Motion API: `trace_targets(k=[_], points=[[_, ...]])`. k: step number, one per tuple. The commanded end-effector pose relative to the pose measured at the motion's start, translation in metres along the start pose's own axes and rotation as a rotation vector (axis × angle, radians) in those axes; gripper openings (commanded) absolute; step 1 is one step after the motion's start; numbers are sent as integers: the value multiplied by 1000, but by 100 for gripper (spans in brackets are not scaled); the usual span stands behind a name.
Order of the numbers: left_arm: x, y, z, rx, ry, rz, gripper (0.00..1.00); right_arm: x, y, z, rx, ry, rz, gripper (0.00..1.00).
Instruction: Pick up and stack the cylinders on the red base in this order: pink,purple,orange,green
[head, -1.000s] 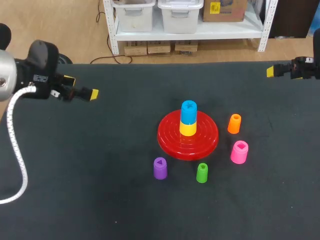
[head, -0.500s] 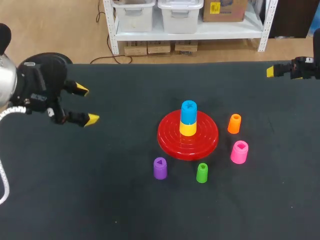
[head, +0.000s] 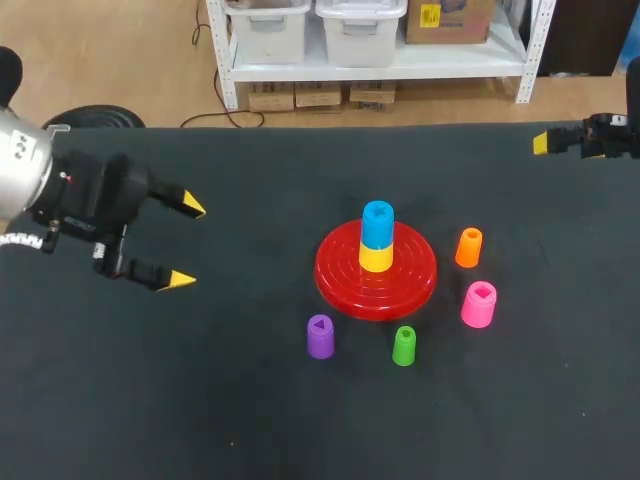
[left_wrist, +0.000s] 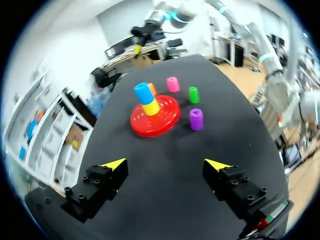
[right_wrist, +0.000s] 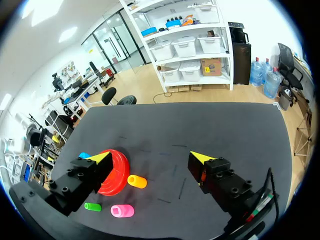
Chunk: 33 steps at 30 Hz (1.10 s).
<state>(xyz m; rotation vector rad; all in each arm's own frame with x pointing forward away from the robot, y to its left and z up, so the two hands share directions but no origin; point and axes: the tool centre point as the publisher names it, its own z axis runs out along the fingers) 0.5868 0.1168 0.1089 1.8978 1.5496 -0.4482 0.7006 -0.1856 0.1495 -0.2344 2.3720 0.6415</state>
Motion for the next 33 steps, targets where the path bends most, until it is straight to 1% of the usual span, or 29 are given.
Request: trace_targets(k=[1,2,4,5,7,10,11,13,16,19,21,24,33], points=[[3,4,7,68,-20,52,100,0,0,0,2,0,0,100],[2,2,9,77,-22,61,100,0,0,0,2,0,0,100],[-1,-1,14,81,-25,46,100,0,0,0,2,0,0,100],[-3,-2,18,83,-23,32,100,0,0,0,2,0,0,100],[-6,0,23,84,-30,-27,100,0,0,0,2,0,0,100],[-11,2,28,36,-34,-67,100,0,0,0,2,0,0,100],[-14,2,29,5,-41,-52,100,0,0,0,2,0,0,100],[-16,1,28,-9,-45,-64,100,0,0,0,2,0,0,100],[-16,1,29,-12,-38,-83,100,0,0,0,2,0,0,100],[-15,-2,28,-7,-36,-94,100,0,0,0,2,0,0,100],[-13,-4,29,-7,-11,-129,100,0,0,0,2,0,0,100],[-11,-6,31,-14,-1,-134,100,0,0,0,2,0,0,100],[-9,-9,28,-29,-13,-154,100,0,0,0,2,0,0,100]])
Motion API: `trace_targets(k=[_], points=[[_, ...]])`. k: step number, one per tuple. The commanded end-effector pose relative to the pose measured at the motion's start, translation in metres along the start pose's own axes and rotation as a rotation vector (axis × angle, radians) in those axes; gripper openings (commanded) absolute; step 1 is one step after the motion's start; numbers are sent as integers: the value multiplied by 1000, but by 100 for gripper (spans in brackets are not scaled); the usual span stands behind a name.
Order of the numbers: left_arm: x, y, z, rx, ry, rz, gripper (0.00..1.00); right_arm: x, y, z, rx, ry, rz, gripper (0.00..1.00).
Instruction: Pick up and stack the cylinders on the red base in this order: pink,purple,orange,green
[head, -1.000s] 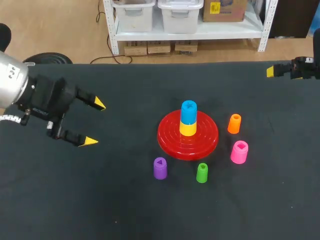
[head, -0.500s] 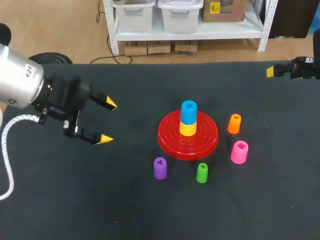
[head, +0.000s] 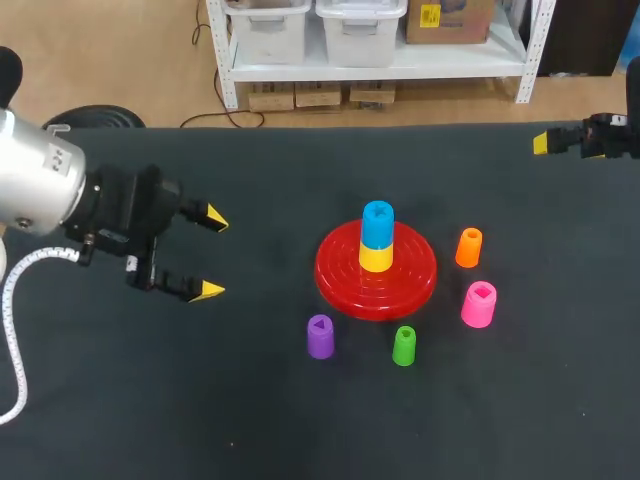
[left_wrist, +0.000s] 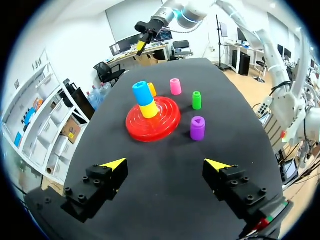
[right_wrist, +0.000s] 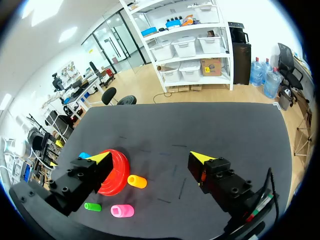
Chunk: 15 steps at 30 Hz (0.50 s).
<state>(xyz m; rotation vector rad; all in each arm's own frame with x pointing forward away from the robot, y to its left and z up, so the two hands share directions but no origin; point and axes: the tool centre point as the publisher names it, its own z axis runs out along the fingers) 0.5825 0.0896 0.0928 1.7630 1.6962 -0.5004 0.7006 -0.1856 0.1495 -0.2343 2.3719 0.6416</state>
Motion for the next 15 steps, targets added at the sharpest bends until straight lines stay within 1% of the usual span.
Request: trace_targets(k=[1,7,10,15], points=[[3,-3,-2,-4,-5,1,100,0,0,0,2,0,0,100],[5,-1,-2,-3,-6,-21,100,0,0,0,2,0,0,100],[7,-1,-2,13,-13,-14,100,0,0,0,2,0,0,100],[8,3,0,17,-16,-8,100,0,0,0,2,0,0,100]])
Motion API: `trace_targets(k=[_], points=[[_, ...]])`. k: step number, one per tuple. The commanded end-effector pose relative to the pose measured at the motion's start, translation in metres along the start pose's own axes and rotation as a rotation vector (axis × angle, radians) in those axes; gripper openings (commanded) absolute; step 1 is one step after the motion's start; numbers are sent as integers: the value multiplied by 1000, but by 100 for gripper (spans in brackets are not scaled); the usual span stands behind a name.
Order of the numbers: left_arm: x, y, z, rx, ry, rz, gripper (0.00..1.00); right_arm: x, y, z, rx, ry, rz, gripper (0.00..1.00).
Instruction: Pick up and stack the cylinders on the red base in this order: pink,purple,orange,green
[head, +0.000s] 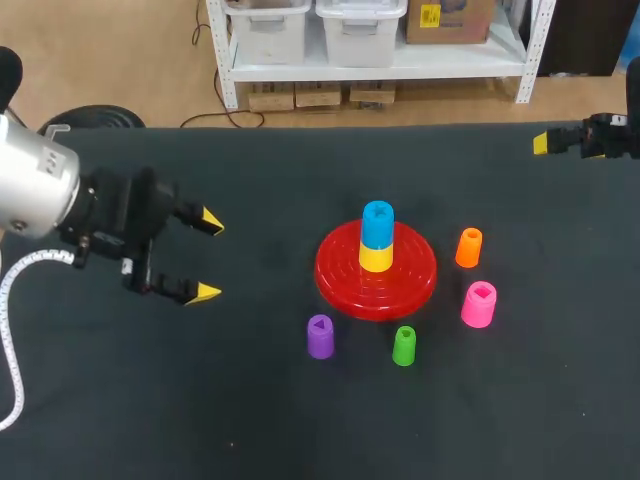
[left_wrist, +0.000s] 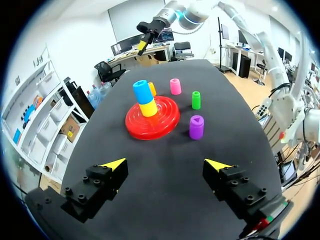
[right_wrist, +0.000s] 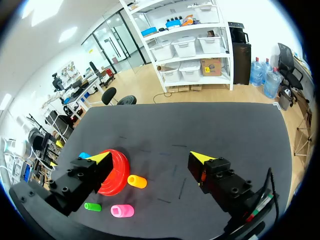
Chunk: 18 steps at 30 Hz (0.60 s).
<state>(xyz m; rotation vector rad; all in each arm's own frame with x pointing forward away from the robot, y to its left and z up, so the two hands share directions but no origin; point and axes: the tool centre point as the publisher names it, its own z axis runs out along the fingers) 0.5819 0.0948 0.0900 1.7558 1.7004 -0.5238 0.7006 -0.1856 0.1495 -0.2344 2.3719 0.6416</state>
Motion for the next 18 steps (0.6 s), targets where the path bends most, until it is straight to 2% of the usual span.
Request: trace_targets(k=[1,18], points=[[2,5,1,7,-5,5,100,0,0,0,2,0,0,100],[3,9,2,28,-8,33,100,0,0,0,2,0,0,100]])
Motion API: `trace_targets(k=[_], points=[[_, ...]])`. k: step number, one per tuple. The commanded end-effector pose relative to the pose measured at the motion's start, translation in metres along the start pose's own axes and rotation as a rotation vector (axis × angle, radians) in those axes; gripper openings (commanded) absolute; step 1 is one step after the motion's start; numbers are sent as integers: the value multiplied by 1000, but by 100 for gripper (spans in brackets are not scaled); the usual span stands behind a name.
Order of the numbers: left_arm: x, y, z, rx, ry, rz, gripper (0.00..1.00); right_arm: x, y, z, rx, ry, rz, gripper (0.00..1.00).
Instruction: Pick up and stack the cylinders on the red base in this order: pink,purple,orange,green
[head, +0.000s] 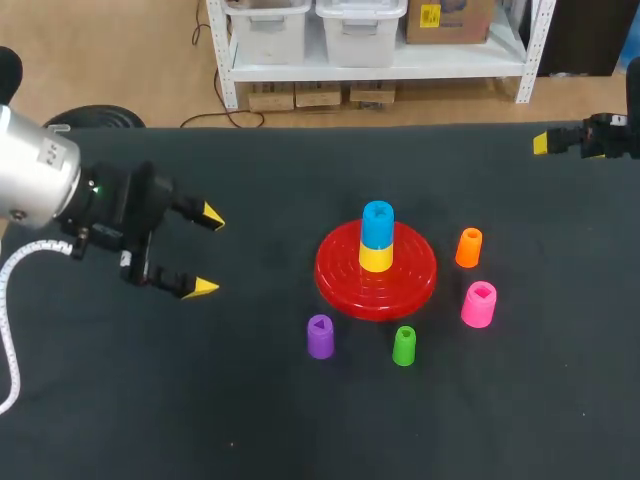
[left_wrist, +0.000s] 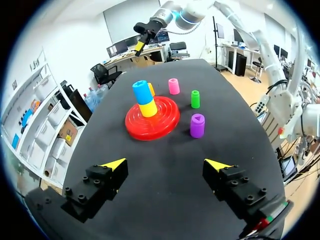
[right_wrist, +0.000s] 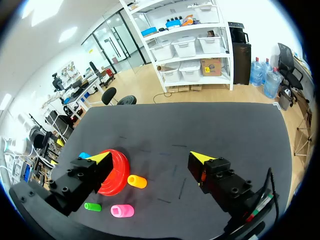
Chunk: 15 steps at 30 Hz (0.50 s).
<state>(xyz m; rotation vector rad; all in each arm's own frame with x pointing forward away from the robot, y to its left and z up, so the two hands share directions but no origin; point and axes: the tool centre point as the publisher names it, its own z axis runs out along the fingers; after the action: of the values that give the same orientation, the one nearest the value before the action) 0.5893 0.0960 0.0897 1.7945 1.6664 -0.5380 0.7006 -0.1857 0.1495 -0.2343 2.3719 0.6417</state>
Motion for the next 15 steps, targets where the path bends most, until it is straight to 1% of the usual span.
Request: trace_targets(k=[1,5,7,8,11,13,15], points=[[1,2,1,2,-3,2,100,0,0,0,2,0,0,100],[1,2,1,2,-3,2,100,0,0,0,2,0,0,100],[1,2,1,2,-3,2,100,-4,-1,-8,118,22,-65,100],[1,2,1,2,-3,2,100,-6,2,-12,153,34,-106,100],[1,2,1,2,-3,2,100,-6,11,-17,245,79,-171,100],[1,2,1,2,-3,2,100,-1,19,-16,294,125,-201,100],[1,2,1,2,-3,2,100,8,25,-13,353,190,-241,100]])
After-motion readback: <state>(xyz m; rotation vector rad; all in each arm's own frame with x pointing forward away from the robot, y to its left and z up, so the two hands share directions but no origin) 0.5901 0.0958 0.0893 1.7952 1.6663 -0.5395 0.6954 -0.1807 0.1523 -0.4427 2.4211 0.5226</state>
